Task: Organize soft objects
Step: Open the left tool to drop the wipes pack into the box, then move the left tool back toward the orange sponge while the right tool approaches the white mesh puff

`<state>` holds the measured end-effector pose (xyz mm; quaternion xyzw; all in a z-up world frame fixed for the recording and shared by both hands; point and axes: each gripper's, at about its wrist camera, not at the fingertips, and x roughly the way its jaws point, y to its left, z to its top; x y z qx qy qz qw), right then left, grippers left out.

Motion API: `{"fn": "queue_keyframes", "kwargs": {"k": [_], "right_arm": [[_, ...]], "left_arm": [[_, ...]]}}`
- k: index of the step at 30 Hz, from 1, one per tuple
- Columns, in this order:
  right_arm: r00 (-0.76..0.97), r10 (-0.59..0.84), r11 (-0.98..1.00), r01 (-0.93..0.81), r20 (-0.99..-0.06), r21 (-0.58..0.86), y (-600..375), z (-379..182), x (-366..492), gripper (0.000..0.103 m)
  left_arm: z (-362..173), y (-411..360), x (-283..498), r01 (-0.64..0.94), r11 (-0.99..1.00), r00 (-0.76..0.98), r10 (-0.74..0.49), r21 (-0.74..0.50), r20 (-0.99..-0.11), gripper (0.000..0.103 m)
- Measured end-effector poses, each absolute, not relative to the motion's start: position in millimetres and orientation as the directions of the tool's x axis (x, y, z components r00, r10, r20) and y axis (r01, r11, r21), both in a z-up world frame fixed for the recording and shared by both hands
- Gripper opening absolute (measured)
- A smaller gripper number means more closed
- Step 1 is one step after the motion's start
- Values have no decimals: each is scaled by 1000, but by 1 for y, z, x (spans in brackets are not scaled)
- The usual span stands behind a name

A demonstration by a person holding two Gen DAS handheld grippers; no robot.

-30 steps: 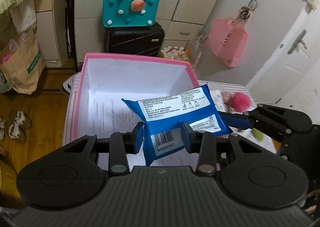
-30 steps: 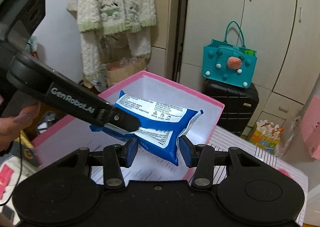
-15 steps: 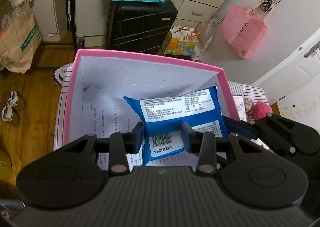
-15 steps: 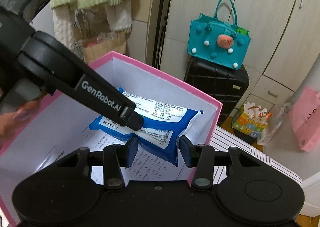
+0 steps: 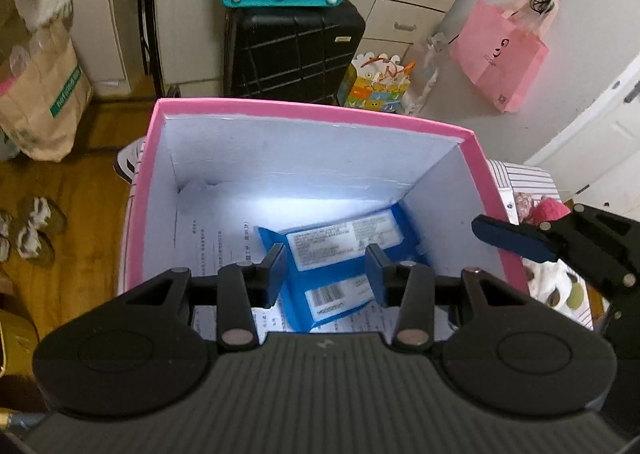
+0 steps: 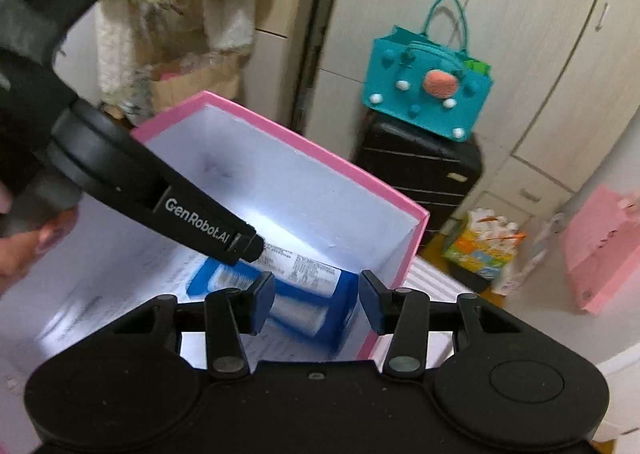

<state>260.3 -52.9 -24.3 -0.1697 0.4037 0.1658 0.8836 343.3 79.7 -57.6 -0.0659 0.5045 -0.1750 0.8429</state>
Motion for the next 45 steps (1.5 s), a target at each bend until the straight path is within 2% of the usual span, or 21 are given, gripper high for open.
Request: {"fn": "queue_keyframes", "kwargs": {"k": [14,26,34,45], "right_arm": [[568,418,849,-521,-709,83,-105,11,201,51],[525,515,799,-580,-678,158,-133,46,144,52],[527,543,779,-608,-654,156,-153,63,98,52],[548,503,776,-627,-668,70,-170,76,41,52]], "left_arm": [[-5,93,273,319,935,494,-304,-156,-814,44],[47,72,182,427,897,495,-339,-116,-800,45],[66,52,131,496,865,496,-354,-76,-793,48],[75,22,81,551,833,480,-376,-61,-793,51]]}}
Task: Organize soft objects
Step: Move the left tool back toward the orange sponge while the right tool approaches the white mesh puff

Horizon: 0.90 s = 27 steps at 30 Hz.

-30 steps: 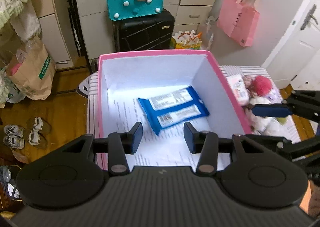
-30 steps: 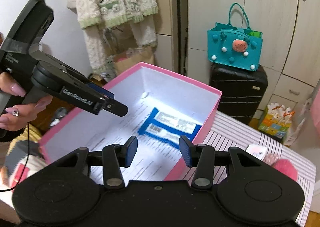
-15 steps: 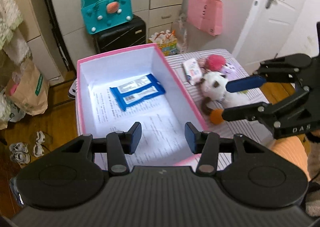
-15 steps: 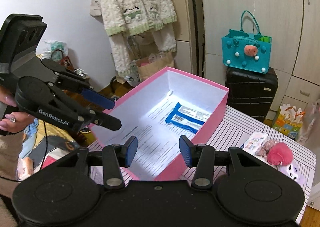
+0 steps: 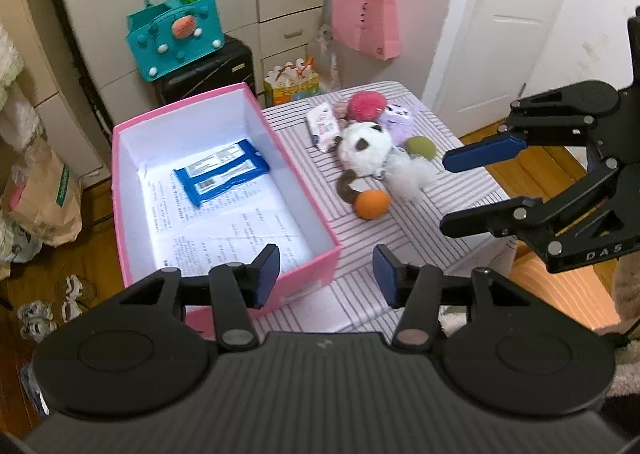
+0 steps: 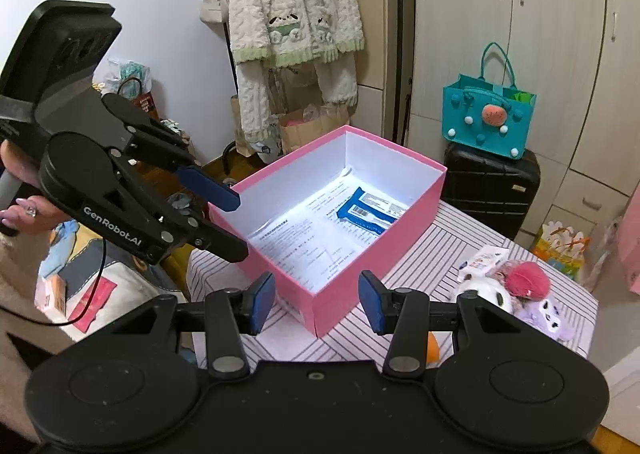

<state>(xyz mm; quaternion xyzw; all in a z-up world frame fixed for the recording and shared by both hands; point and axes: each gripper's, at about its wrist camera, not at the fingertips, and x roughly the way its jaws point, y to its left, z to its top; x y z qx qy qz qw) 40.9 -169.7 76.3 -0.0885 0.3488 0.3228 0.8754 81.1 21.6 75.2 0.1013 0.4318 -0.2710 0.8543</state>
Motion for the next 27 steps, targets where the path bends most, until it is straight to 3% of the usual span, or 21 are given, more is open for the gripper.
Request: {"fn": "queue_keyframes", "kwargs": {"k": [10,27], "right_arm": [[639,460,834,-549,-617,53,-203,60,-6,52],[653,337,904,-425,-678,40,-255,-12,2,53]], "left_arm": [[76,-25,35,626,780,539,-401,32,-741,52],[16,-86,40,708,704,494,-436,57,-753,52]]}}
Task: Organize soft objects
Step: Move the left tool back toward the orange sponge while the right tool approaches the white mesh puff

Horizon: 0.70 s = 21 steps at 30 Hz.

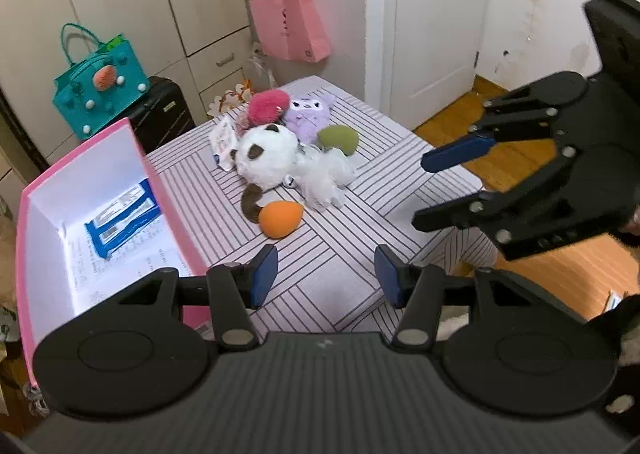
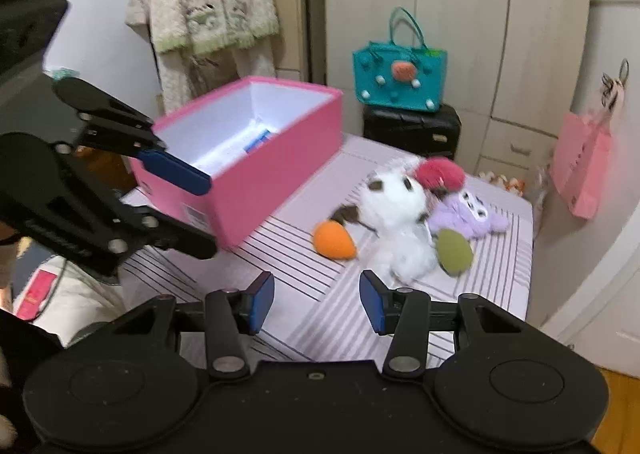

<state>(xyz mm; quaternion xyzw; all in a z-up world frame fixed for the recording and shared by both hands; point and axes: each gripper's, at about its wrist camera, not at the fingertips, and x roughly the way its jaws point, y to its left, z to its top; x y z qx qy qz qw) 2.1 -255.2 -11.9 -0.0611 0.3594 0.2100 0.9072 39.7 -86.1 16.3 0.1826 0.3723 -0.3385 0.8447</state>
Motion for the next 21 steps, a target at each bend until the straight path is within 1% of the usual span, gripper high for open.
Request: {"fn": "queue_keyframes", "kwargs": {"k": [5,7,11,13,18,21], "right_arm": [[623,334,913,-399,-707,80,-268,-38,18,53],[627,320,920,-385,-710,75,-272,-47,23,53],[645,294,925,-378,-706,39,-276,-64,34,54],[646,296,925,-377,-703,43,-279,-73,40,55],[676,276,934,-357,-683,24,-284,-98,53,59],[688,257,937,-349,-679,1,-286,-111,62,61]], "left_arm": [[-4,-101,50,698,711,516,-416,86,-749,52],[-11,-106,56,688,719,536,-409,101,-738,52],[-26,-118,65,615,762,650,-347,201,-676,52],[-33,-123,73,588,778,677,-322,223,-662,52],[-47,-133,93,566,801,674,-314,195,-668,52],[-55,-138,105,546,826,652,-312,142,-691,52]]}}
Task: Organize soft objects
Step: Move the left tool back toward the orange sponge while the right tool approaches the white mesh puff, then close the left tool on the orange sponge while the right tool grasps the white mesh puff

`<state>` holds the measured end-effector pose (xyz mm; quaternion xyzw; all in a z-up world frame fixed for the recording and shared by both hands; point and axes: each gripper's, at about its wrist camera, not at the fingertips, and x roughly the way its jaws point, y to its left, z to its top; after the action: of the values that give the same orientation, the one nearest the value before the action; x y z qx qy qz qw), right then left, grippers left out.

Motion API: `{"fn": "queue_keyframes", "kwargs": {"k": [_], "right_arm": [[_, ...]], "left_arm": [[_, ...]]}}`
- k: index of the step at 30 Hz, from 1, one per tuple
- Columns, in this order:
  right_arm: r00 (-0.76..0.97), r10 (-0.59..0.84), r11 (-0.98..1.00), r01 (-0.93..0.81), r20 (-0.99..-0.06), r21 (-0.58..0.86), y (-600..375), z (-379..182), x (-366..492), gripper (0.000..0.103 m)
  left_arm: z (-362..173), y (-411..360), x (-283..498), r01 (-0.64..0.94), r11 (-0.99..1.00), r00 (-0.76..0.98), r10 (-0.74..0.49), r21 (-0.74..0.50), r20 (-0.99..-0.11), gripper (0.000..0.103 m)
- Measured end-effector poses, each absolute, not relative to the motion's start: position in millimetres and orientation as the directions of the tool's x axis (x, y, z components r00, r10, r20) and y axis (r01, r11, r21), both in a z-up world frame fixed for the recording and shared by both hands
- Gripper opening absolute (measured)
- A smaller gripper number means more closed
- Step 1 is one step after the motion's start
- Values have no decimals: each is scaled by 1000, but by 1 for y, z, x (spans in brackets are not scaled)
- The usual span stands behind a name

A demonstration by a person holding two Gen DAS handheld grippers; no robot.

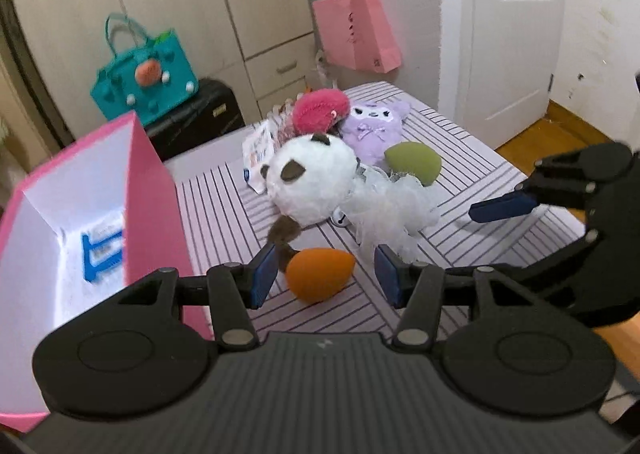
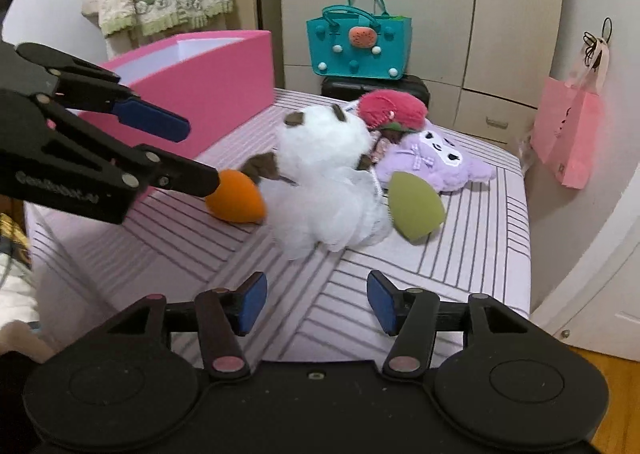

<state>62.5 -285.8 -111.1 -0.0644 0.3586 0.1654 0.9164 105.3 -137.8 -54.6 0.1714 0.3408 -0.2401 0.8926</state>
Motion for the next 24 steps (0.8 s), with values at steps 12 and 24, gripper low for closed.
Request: {"fn": "queue_keyframes", "kwargs": {"k": [12,24], "right_arm": [[691,310,895,-443,-653,-44,-280,-122,98,68],[704,319,835,-526,-635,-164,-268,-128,109,81]], "left_arm": [[-78,-148,131,475,877,617,-274,73,-737,52],[-93,-138,146,402,915,611,-244,29,-753,52]]}}
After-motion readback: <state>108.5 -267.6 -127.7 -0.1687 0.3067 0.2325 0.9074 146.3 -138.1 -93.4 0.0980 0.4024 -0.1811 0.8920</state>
